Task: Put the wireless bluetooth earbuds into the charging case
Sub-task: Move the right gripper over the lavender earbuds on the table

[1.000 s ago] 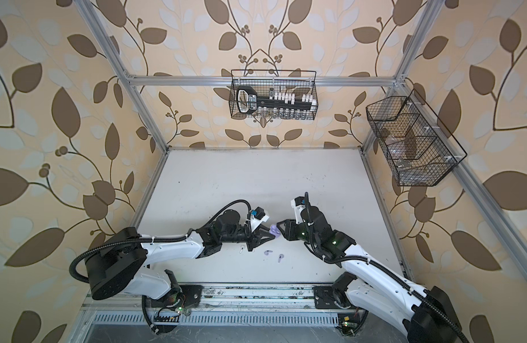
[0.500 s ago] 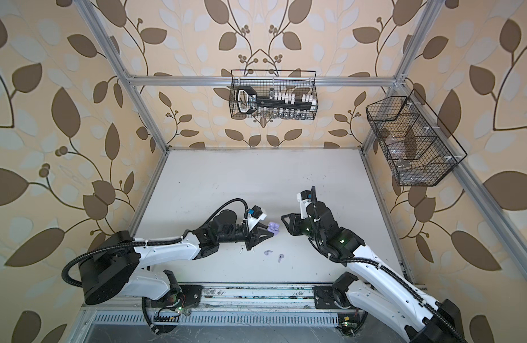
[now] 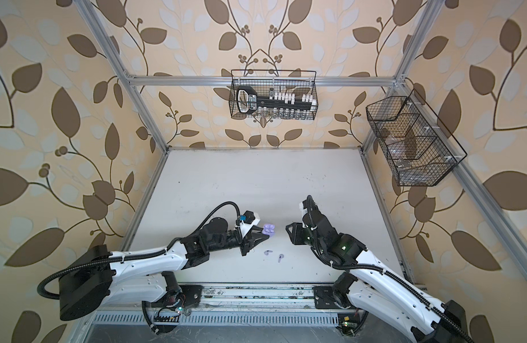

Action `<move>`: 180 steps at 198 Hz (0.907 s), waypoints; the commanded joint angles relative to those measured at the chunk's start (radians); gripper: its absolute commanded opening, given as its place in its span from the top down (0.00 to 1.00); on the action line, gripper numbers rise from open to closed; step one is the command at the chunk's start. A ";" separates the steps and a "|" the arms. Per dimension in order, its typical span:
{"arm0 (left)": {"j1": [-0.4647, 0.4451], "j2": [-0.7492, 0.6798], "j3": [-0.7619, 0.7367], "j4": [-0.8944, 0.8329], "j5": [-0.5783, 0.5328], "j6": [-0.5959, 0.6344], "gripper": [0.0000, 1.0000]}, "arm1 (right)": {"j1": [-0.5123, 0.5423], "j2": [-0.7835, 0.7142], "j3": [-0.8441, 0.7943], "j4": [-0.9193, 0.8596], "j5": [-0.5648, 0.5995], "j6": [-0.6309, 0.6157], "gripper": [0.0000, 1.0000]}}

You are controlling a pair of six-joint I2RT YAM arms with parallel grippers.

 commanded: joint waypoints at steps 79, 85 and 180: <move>-0.016 -0.082 -0.059 0.021 -0.074 0.055 0.99 | 0.238 0.205 0.000 -0.024 0.096 0.158 0.62; -0.016 -0.084 -0.061 0.025 -0.078 0.052 0.99 | 0.248 0.220 0.000 -0.017 0.097 0.168 0.62; -0.014 -0.137 -0.107 0.069 -0.205 0.028 0.99 | 0.290 0.379 -0.009 0.046 0.079 0.285 0.64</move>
